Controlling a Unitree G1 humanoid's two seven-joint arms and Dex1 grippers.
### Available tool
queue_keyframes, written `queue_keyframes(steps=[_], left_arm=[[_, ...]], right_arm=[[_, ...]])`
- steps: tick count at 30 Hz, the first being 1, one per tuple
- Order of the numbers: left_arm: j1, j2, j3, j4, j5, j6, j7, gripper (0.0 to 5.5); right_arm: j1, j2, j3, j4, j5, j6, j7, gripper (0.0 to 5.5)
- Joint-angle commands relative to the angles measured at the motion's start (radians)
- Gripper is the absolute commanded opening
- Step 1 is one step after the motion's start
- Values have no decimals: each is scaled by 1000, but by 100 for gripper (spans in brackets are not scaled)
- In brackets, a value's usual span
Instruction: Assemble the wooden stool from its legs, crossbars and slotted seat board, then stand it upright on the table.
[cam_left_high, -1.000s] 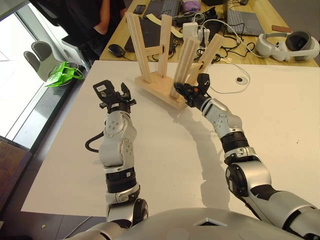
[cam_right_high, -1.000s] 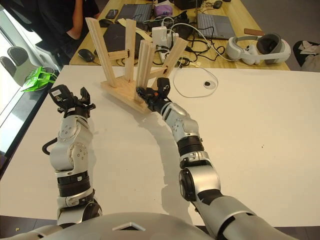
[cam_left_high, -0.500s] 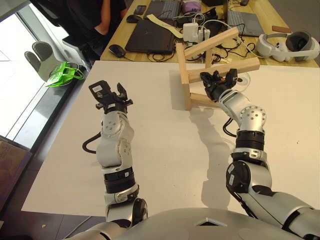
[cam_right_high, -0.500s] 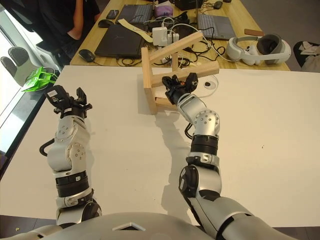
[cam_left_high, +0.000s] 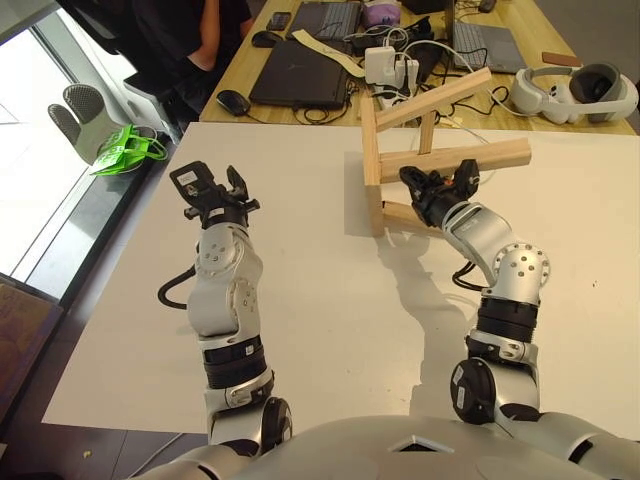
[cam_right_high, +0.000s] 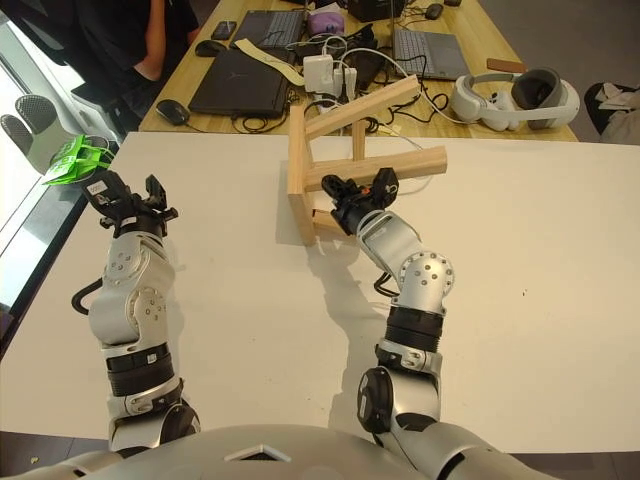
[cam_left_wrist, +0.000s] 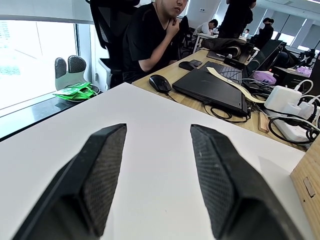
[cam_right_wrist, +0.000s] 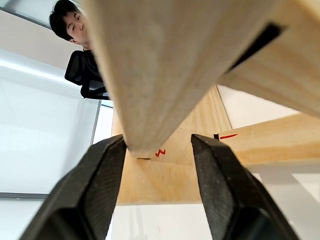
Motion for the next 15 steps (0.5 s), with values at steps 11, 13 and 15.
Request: queue_keyframes(steps=[11, 13, 15], left_arm=[[2, 1, -19, -8, 17, 4, -1, 238], [8, 3, -13, -14, 19, 3, 1, 238], [18, 1, -5, -23, 20, 2, 6, 238]], right_arm=[[102, 35, 103, -73, 433, -23, -11, 227], [104, -66, 151, -103, 476, 55, 16, 227], [88, -167, 187, -129, 515, 135, 63, 227]])
